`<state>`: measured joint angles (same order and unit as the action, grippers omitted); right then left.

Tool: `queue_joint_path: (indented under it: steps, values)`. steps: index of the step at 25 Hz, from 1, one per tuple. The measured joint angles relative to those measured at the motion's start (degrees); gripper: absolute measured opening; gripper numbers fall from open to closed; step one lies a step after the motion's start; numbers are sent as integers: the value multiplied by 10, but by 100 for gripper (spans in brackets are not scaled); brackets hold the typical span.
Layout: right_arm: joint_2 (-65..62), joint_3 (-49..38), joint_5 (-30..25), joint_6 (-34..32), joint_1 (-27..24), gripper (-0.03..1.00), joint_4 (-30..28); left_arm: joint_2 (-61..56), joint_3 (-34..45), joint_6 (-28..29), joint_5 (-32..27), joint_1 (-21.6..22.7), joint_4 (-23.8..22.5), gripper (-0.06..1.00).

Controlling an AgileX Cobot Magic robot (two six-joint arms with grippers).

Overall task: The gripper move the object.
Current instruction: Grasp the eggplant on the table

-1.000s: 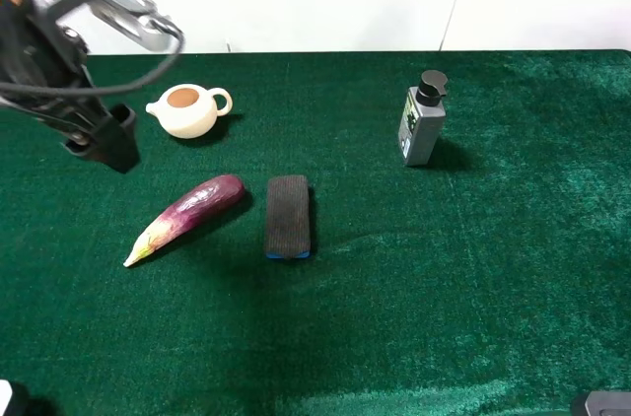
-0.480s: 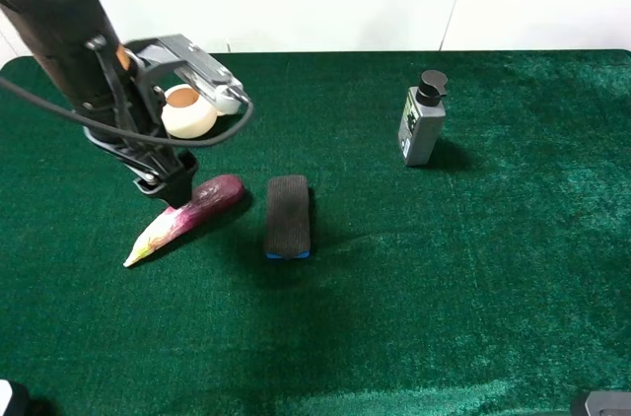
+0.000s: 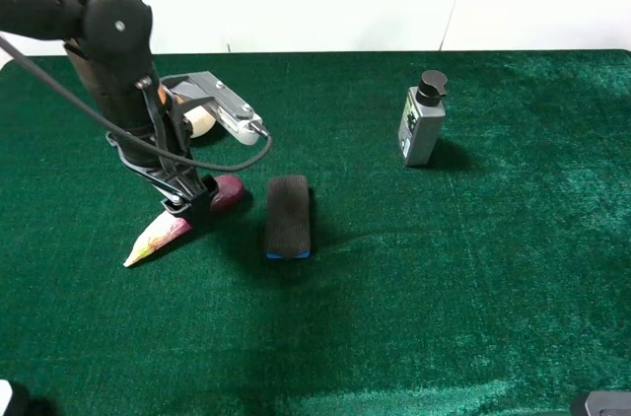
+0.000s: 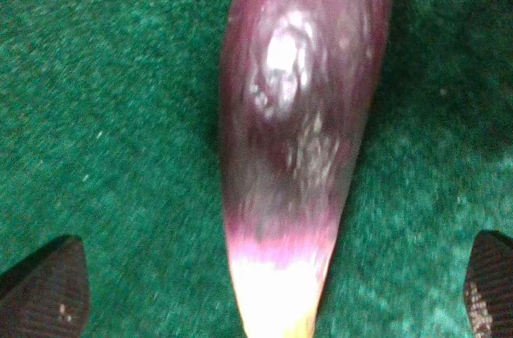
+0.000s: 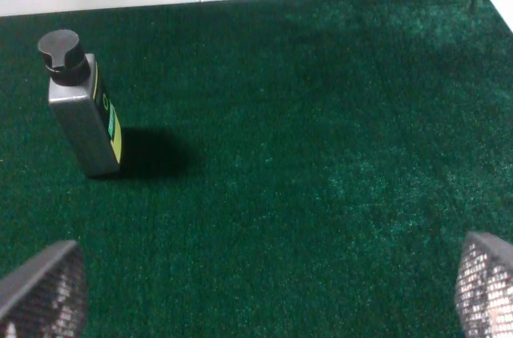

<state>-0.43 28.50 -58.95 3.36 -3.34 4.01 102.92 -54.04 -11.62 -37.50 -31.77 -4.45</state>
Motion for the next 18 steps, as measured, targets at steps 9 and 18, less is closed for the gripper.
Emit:
queue_joint_path:
  steps: [9, 18]
  values:
    - [0, 0, 0, 0, 0, 69, 0, 63, 0, -2, 45, 0, 12, 94]
    - [0, 0, 0, 0, 0, 69, 0, 76, 0, -2, 68, 0, 16, 93]
